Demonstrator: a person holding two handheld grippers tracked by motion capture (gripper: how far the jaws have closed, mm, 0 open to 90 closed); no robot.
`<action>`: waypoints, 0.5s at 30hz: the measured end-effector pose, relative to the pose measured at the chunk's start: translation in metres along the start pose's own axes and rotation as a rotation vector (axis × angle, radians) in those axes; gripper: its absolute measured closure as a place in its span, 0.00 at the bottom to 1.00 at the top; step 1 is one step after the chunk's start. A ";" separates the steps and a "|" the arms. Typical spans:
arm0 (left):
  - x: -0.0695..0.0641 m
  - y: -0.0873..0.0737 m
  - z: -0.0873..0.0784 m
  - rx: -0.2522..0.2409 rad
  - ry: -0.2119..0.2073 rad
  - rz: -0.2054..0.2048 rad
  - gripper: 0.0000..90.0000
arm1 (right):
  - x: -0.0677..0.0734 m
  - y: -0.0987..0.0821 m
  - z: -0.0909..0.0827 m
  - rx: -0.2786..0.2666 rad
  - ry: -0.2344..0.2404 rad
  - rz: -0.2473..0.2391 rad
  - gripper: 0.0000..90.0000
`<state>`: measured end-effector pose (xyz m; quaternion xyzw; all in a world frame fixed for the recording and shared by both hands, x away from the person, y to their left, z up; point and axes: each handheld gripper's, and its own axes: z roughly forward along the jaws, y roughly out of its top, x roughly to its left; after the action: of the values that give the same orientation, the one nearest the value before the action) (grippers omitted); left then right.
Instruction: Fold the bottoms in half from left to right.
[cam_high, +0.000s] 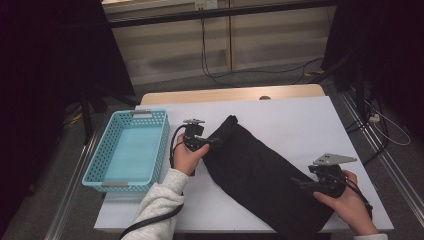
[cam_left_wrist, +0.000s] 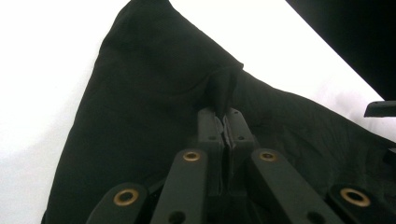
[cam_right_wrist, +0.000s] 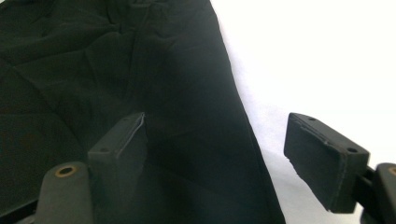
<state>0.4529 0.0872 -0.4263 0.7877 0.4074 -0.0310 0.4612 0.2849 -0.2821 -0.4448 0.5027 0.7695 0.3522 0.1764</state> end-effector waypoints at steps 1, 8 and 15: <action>-0.001 0.000 0.000 0.000 -0.002 0.000 0.97 | 0.000 0.000 0.000 -0.001 0.000 0.000 0.24; -0.003 -0.001 -0.001 -0.003 -0.025 -0.005 0.97 | 0.000 0.001 0.000 -0.002 0.001 -0.003 0.23; -0.008 -0.003 -0.001 -0.004 -0.039 -0.006 0.97 | 0.002 0.003 0.001 -0.005 0.003 -0.012 0.23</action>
<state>0.4457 0.0840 -0.4242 0.7848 0.4009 -0.0468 0.4703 0.2867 -0.2796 -0.4434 0.4971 0.7718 0.3540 0.1786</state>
